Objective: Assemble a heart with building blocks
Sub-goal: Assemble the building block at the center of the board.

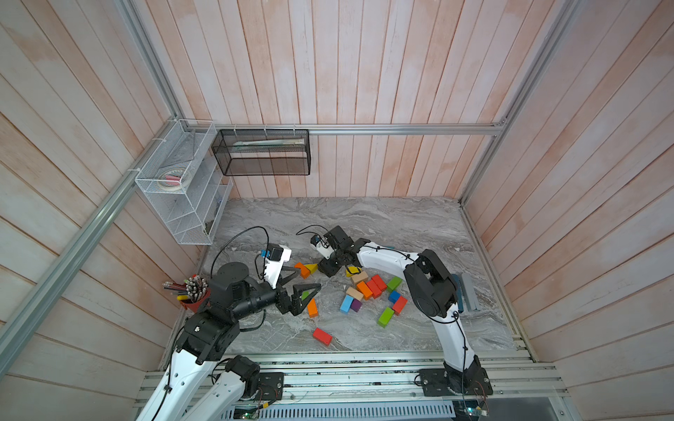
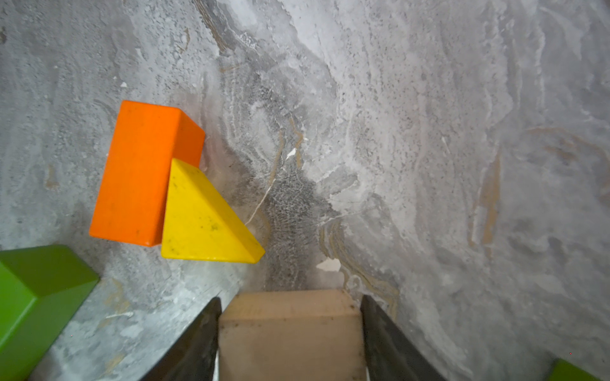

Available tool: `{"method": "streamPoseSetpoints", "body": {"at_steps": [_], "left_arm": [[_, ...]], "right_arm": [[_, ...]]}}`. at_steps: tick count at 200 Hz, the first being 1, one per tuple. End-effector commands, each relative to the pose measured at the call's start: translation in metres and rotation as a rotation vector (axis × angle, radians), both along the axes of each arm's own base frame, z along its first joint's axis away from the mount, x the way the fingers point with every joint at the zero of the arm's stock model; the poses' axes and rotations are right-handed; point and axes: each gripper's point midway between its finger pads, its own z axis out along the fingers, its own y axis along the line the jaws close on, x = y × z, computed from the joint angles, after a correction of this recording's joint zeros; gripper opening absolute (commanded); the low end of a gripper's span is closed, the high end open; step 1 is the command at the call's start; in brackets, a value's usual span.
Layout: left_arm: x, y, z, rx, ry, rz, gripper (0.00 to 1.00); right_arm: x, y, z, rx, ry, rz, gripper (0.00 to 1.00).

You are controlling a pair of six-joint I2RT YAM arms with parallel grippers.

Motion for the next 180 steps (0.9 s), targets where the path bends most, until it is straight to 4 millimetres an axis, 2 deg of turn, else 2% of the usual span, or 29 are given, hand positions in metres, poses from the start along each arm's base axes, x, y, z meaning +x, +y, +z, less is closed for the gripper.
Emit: {"method": "streamPoseSetpoints", "body": {"at_steps": [1,23,46,61,86,107,154,180], "left_arm": [[-0.001,-0.001,-0.003,-0.006,0.006,-0.005,1.00],[-0.001,-0.001,-0.001,-0.008,0.001,-0.006,1.00],[-0.001,-0.002,-0.001,-0.011,0.002,-0.008,1.00],[-0.001,-0.002,0.000,-0.012,0.001,-0.009,1.00],[-0.001,-0.002,0.000,-0.014,0.001,-0.010,1.00],[-0.001,-0.002,0.000,-0.015,0.000,-0.008,1.00],[-0.002,-0.002,0.003,-0.024,-0.009,-0.008,1.00],[-0.003,-0.001,0.002,-0.022,-0.009,-0.006,1.00]], "right_arm": [[-0.010,0.003,0.008,0.008,0.026,0.005,0.73],[-0.006,0.009,0.021,0.034,0.009,0.000,0.77],[0.000,0.016,0.038,0.070,-0.010,-0.006,0.77],[0.004,0.023,0.048,0.097,-0.016,-0.009,0.73],[0.010,0.034,0.057,0.138,-0.008,-0.022,0.60],[0.014,0.045,0.057,0.143,-0.004,-0.053,0.47],[0.024,0.073,0.044,0.124,0.022,-0.171,0.41],[0.032,0.078,0.031,0.102,0.049,-0.247,0.38]]}}
